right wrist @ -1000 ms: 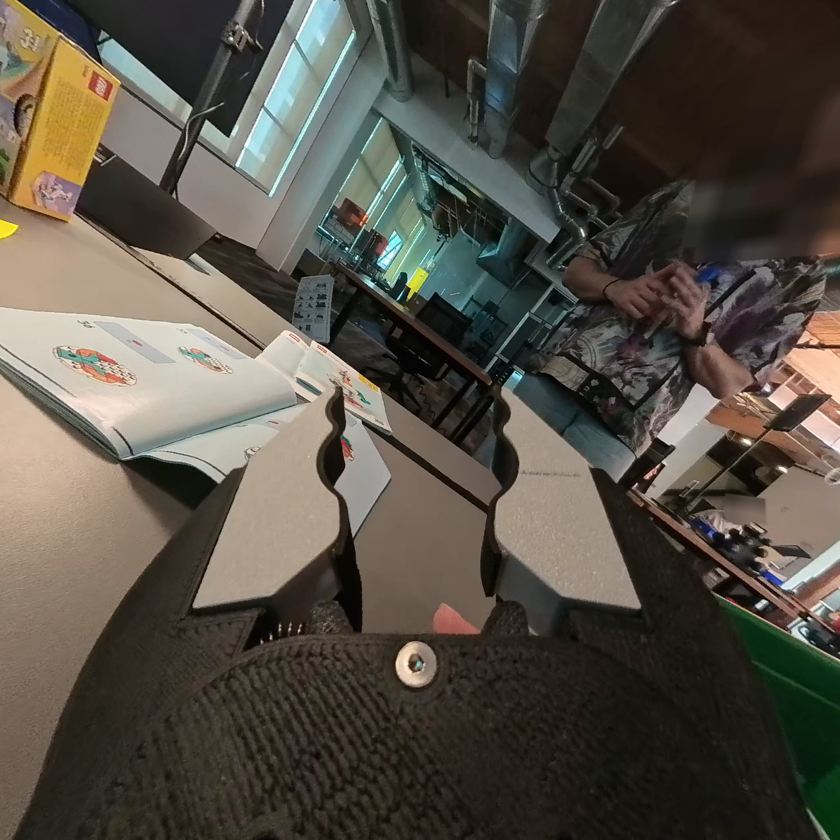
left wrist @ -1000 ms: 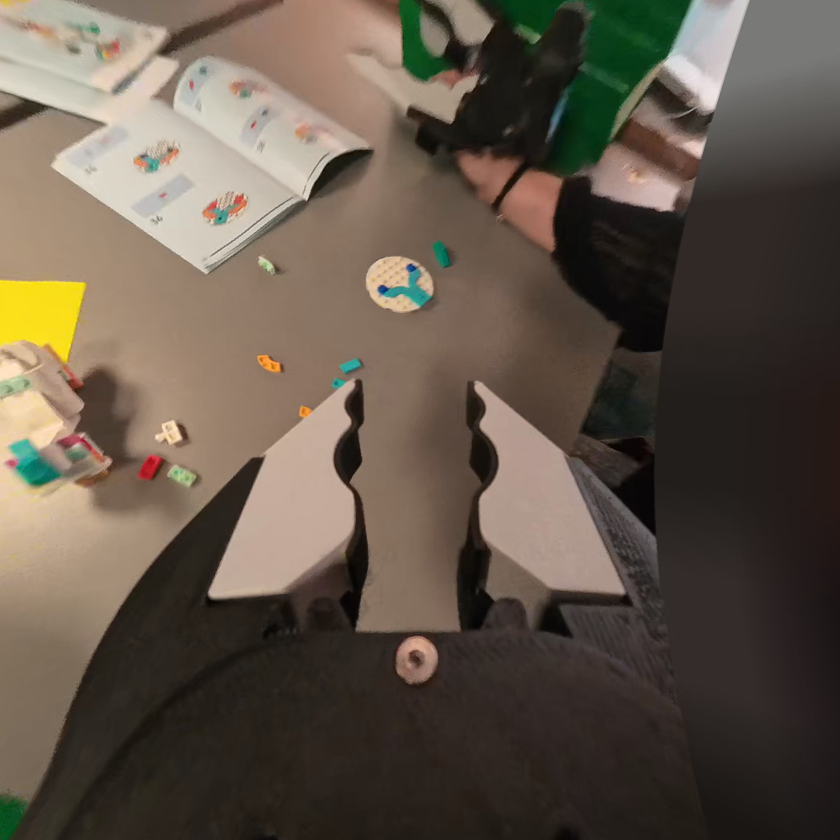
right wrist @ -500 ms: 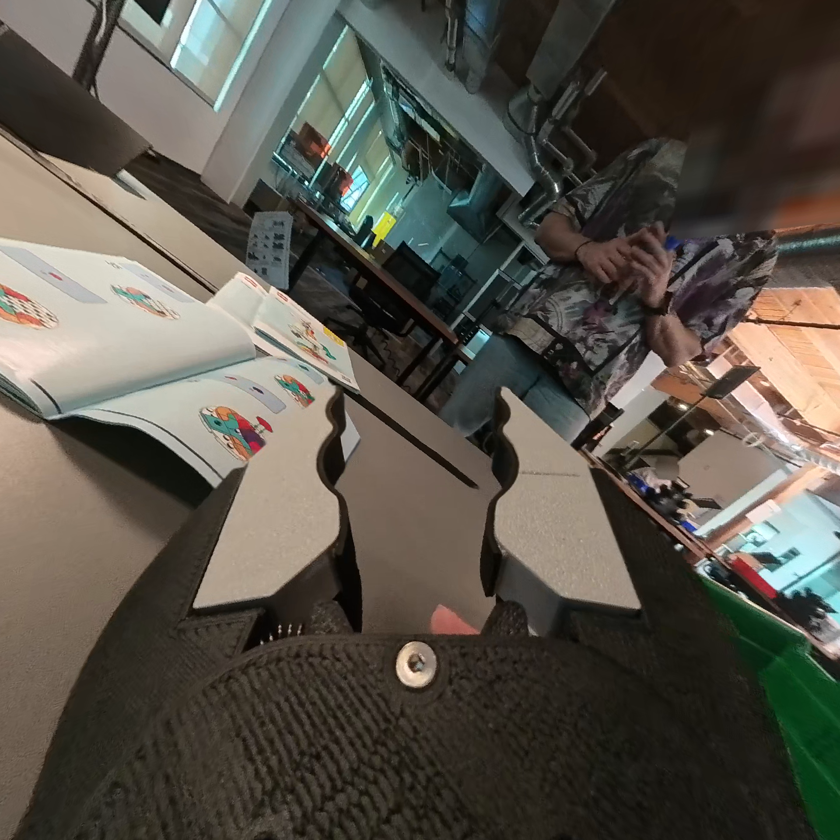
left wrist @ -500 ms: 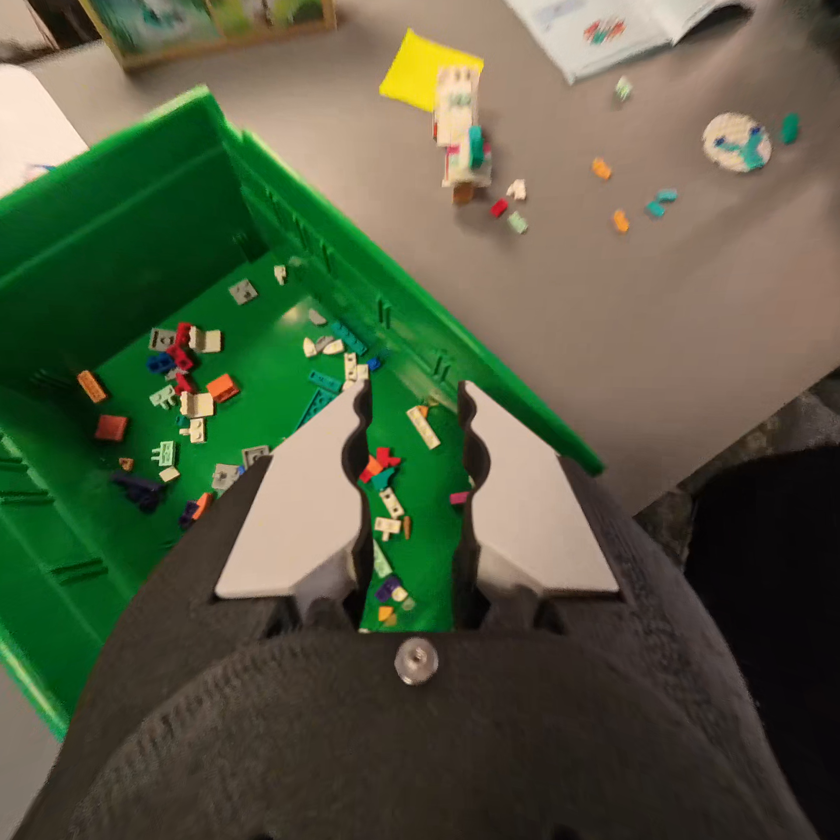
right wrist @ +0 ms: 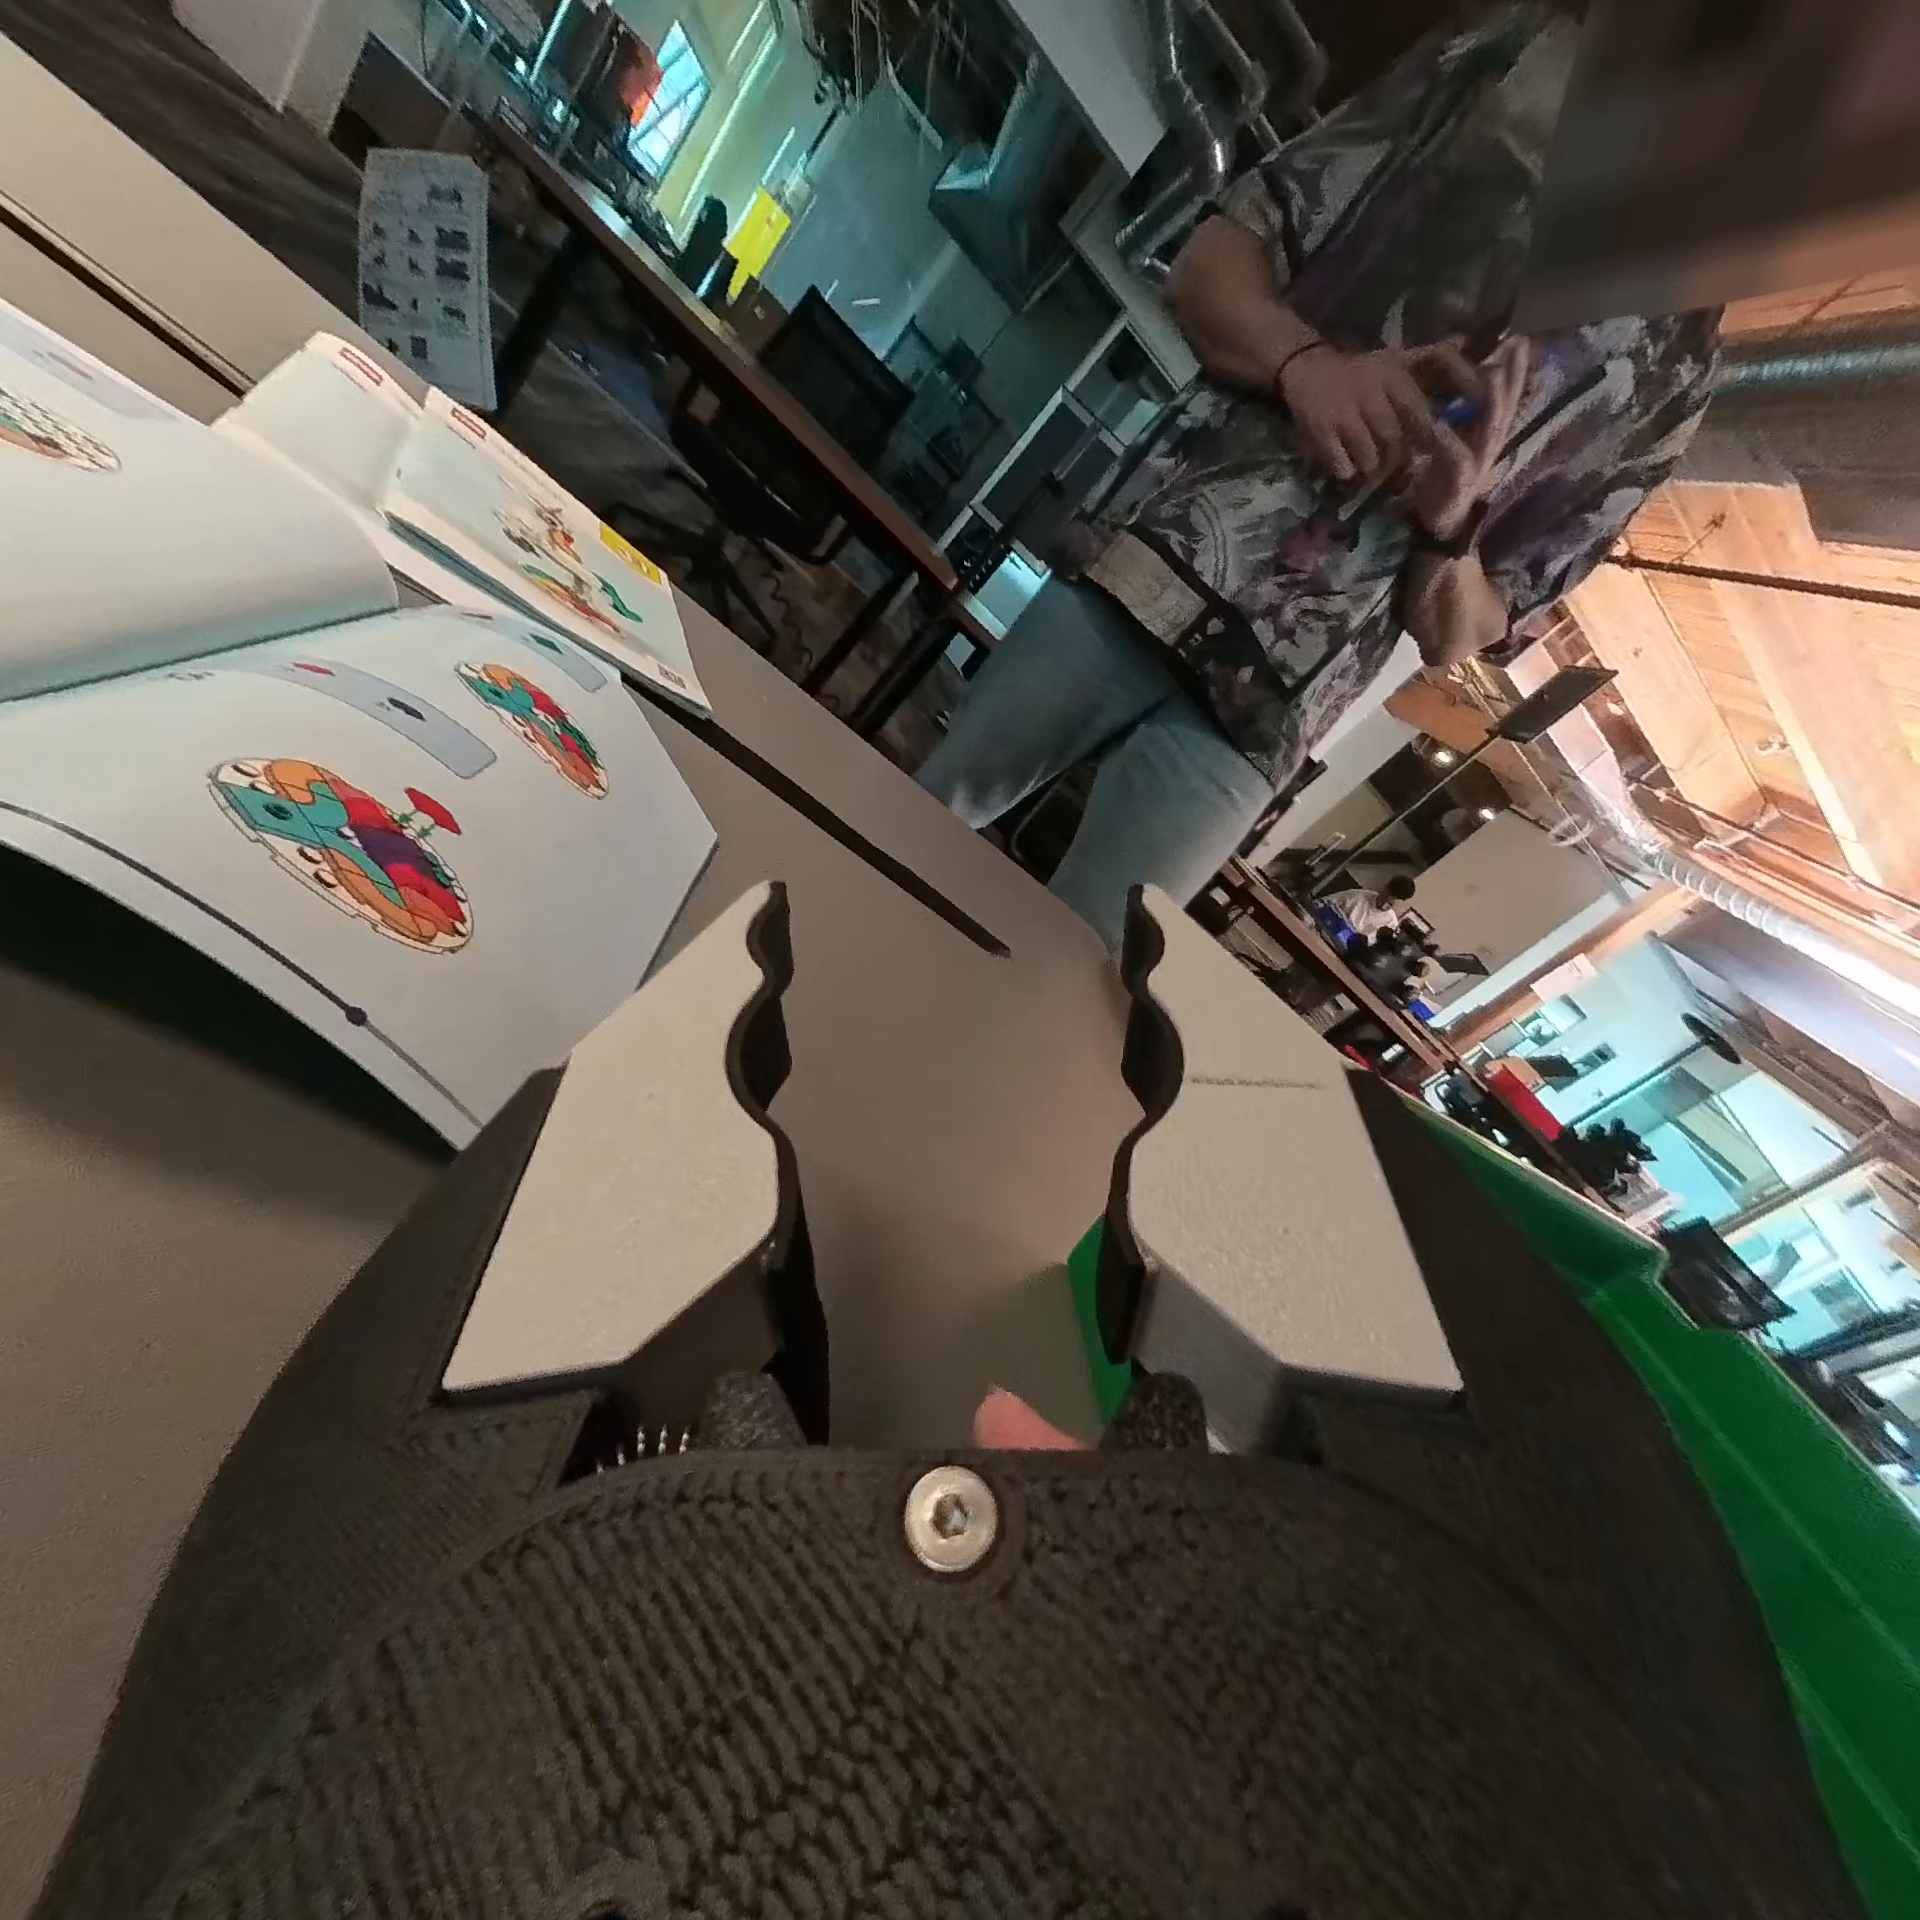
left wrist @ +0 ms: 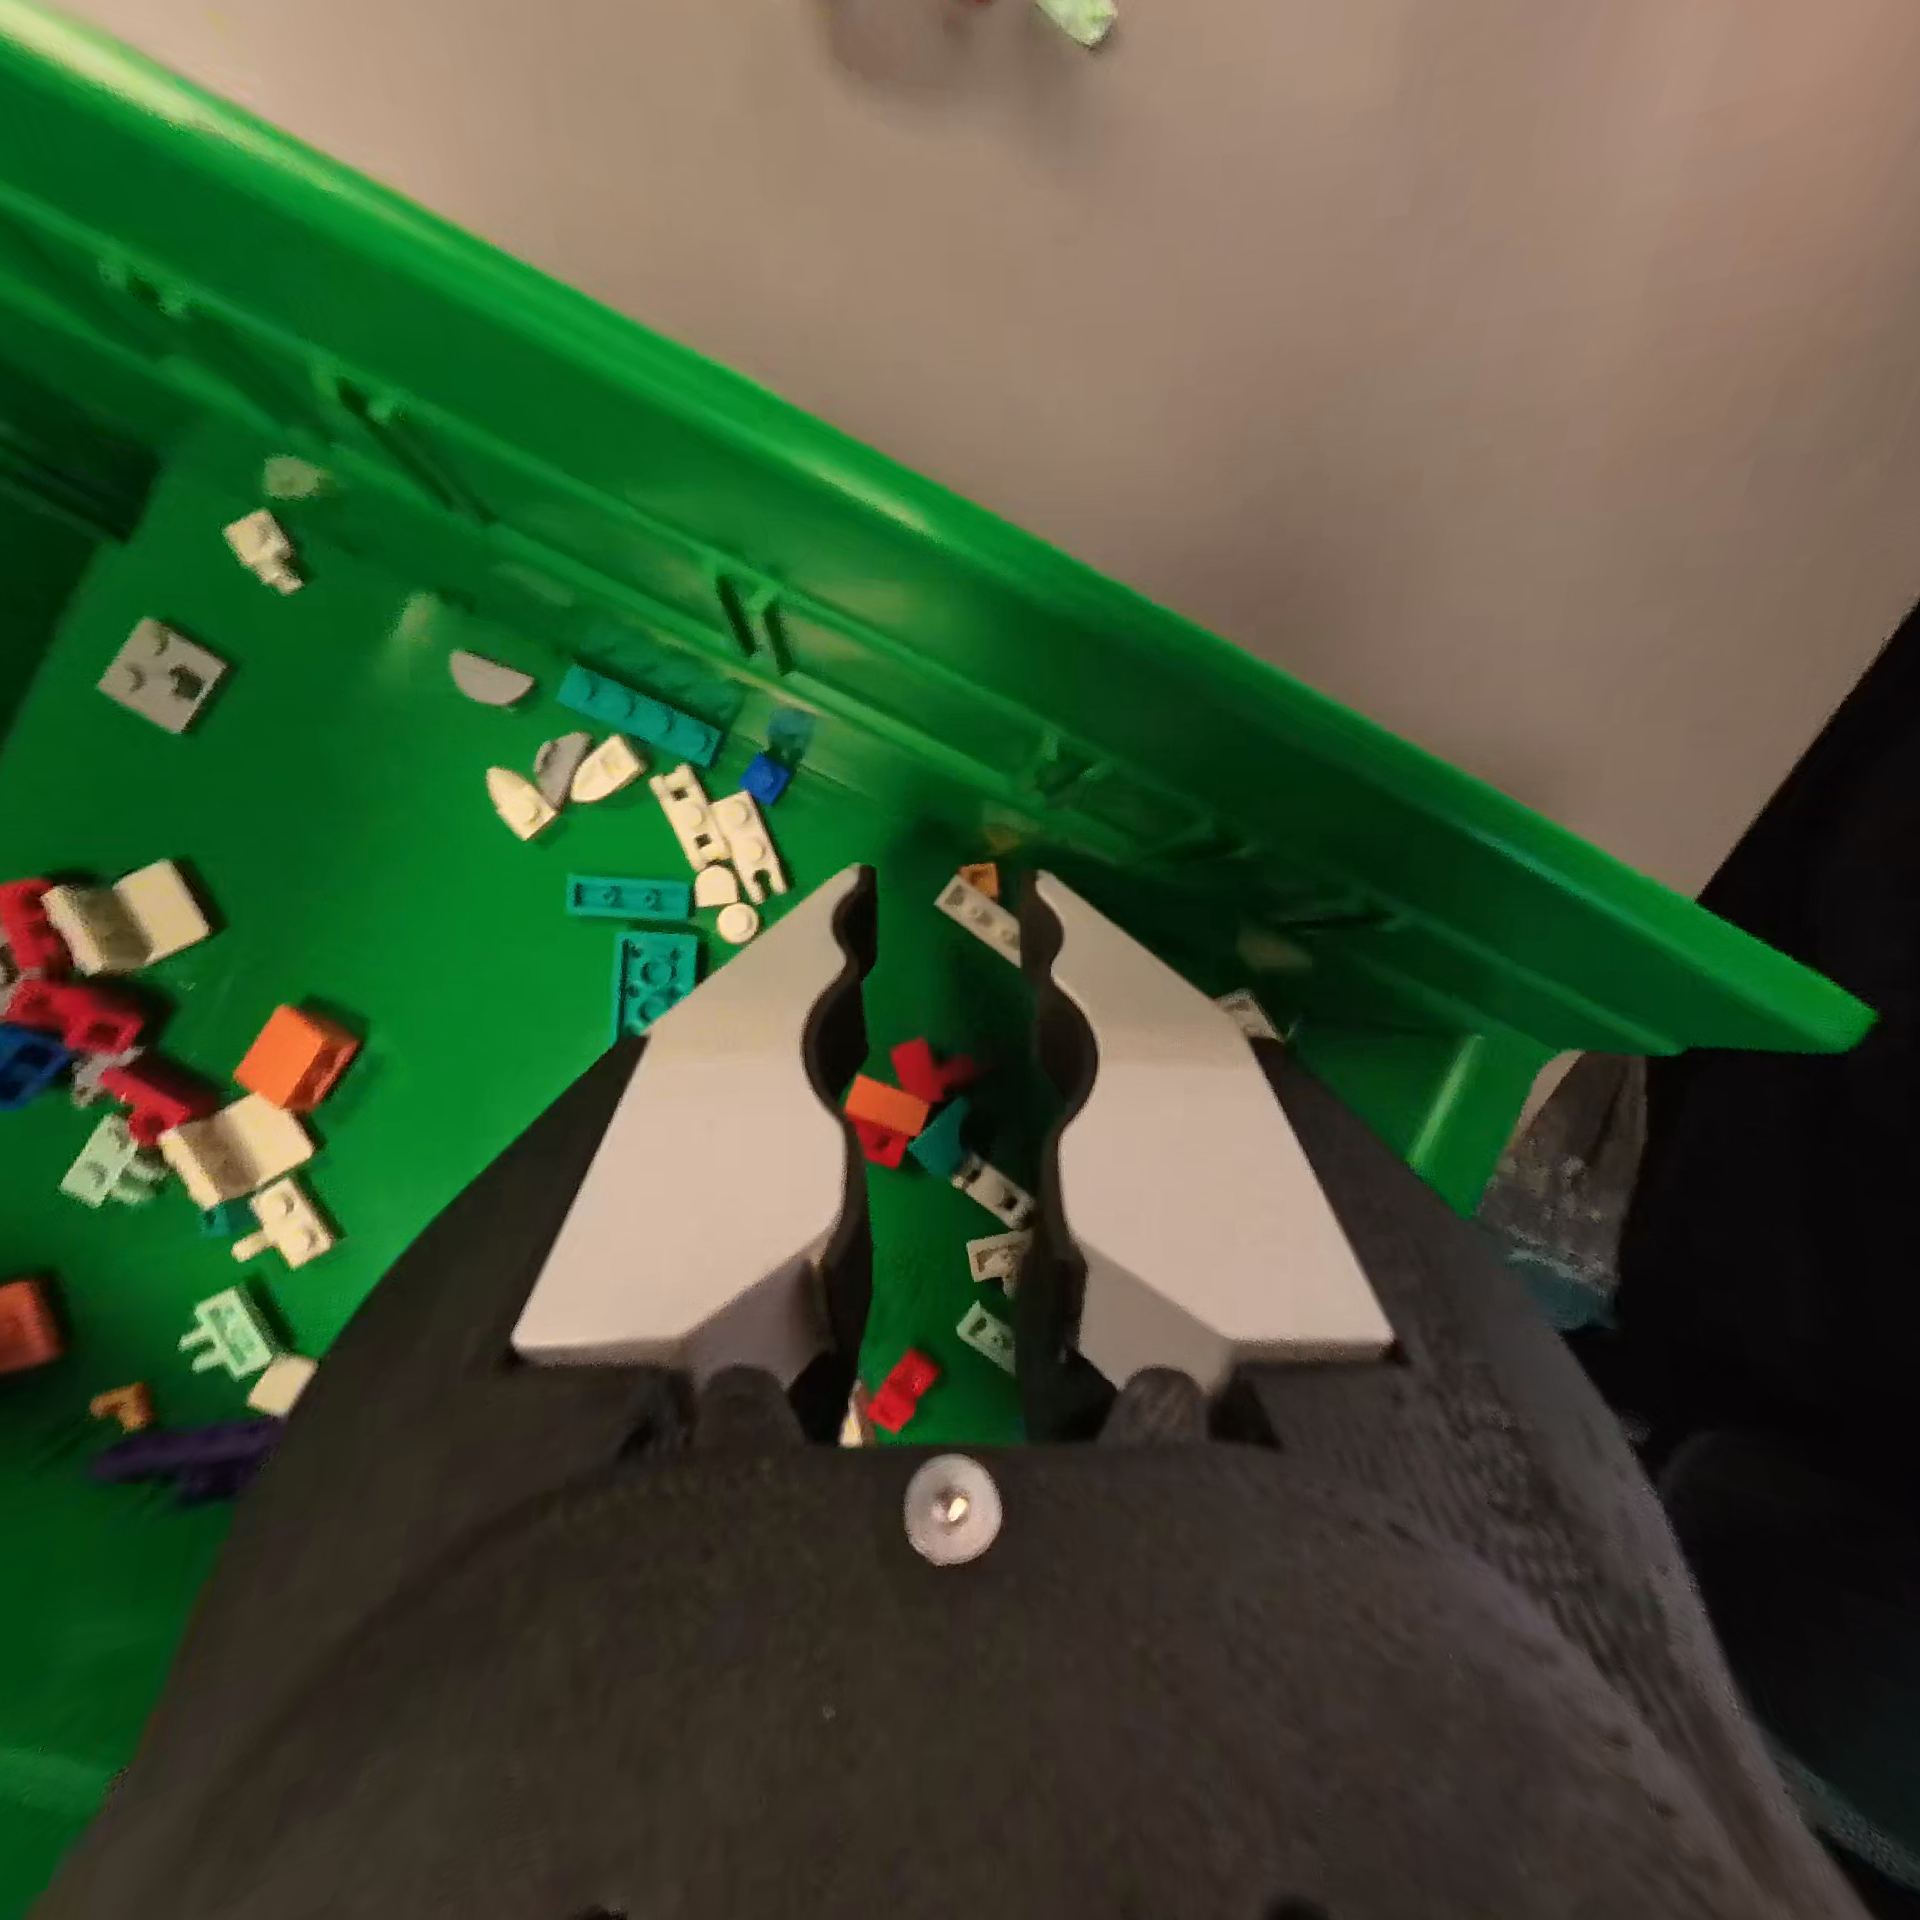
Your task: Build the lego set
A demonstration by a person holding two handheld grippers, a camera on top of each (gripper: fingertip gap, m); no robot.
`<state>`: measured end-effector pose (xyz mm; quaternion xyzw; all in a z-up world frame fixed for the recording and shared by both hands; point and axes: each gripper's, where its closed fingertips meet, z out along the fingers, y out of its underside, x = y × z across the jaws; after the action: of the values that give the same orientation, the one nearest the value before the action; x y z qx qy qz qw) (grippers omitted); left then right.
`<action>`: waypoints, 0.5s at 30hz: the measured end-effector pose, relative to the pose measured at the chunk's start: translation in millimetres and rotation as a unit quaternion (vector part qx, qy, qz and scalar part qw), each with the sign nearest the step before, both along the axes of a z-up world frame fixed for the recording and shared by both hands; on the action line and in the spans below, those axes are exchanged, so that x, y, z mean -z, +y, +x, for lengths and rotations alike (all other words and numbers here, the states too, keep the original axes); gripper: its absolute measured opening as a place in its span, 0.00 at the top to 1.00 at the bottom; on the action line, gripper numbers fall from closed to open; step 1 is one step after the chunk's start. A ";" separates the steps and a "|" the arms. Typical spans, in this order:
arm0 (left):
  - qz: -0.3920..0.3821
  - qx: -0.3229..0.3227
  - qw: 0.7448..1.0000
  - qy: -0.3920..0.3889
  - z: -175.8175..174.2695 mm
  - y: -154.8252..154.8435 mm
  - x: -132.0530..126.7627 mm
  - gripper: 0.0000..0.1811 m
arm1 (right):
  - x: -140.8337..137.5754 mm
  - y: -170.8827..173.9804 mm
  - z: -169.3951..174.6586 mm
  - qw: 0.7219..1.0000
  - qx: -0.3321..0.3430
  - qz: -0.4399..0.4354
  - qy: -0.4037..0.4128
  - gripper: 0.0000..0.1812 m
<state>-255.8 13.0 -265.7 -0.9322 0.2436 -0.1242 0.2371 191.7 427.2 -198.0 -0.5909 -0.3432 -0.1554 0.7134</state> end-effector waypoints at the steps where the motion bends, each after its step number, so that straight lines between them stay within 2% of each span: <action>1: -0.003 0.013 1.000 0.003 2.1 -0.9 2.4 0.85 | 1.1 0.3 -0.2 1.000 0.002 -0.002 -0.005 0.65; 8: -0.033 0.033 0.998 0.052 -2.9 -7.2 20.4 0.82 | 5.4 1.1 -2.1 1.000 0.008 -0.006 -0.026 0.65; 13: -0.027 0.009 0.992 0.125 -21.6 -8.5 19.6 0.84 | 5.5 1.0 -2.6 1.000 0.007 -0.006 -0.028 0.65; 15: -0.003 0.034 0.994 0.105 -11.4 -6.7 13.7 0.86 | 5.4 1.0 -2.8 1.000 0.006 -0.006 -0.027 0.65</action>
<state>-267.2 6.3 -279.4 -0.9321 0.2980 -0.0342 0.2029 188.9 428.2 -203.4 -0.5923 -0.3600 -0.1739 0.6995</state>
